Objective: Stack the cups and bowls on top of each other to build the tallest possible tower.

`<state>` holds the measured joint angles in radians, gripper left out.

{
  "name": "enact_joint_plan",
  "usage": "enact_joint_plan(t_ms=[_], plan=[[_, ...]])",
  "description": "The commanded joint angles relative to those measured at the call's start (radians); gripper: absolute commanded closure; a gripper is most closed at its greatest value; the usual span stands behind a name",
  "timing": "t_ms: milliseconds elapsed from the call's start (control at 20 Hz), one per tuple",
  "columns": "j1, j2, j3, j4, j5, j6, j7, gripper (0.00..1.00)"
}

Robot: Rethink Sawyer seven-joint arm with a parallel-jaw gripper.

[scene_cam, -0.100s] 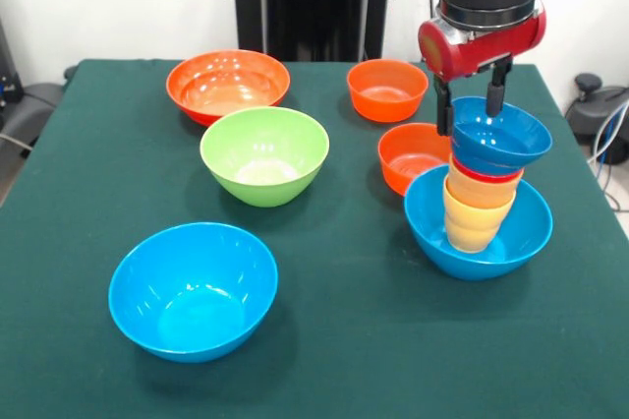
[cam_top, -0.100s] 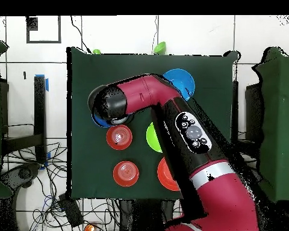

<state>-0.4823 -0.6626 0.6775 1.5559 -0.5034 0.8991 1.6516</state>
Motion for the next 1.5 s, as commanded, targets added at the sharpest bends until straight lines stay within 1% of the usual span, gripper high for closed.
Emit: enact_joint_plan(t_ms=[50,200,300,500,650,750,800,900,950,1300,1450,1500], plan=[[0.007,0.057,-0.051,-0.043,-0.044,-0.042,-0.011,0.0],[0.004,0.06,-0.048,-0.049,-0.043,-0.037,-0.021,0.0],[0.002,0.06,-0.046,-0.059,-0.042,-0.016,-0.038,0.0],[0.0,0.052,-0.048,-0.043,-0.041,-0.019,-0.032,0.0],[0.008,0.065,-0.055,-0.063,-0.055,-0.021,-0.032,0.0],[0.009,0.045,-0.059,-0.045,-0.052,-0.016,-0.021,0.0],[0.006,0.018,-0.055,-0.023,-0.039,-0.005,-0.014,0.0],[0.009,-0.005,-0.058,-0.01,-0.029,0.019,-0.007,0.0],[0.01,-0.013,-0.062,-0.004,-0.024,0.017,0.008,1.0],[0.014,-0.059,-0.07,0.04,-0.01,0.019,0.039,1.0],[0.022,-0.06,-0.072,0.051,-0.014,0.015,0.042,1.0],[0.023,-0.07,-0.075,0.063,-0.01,0.007,0.056,1.0]])
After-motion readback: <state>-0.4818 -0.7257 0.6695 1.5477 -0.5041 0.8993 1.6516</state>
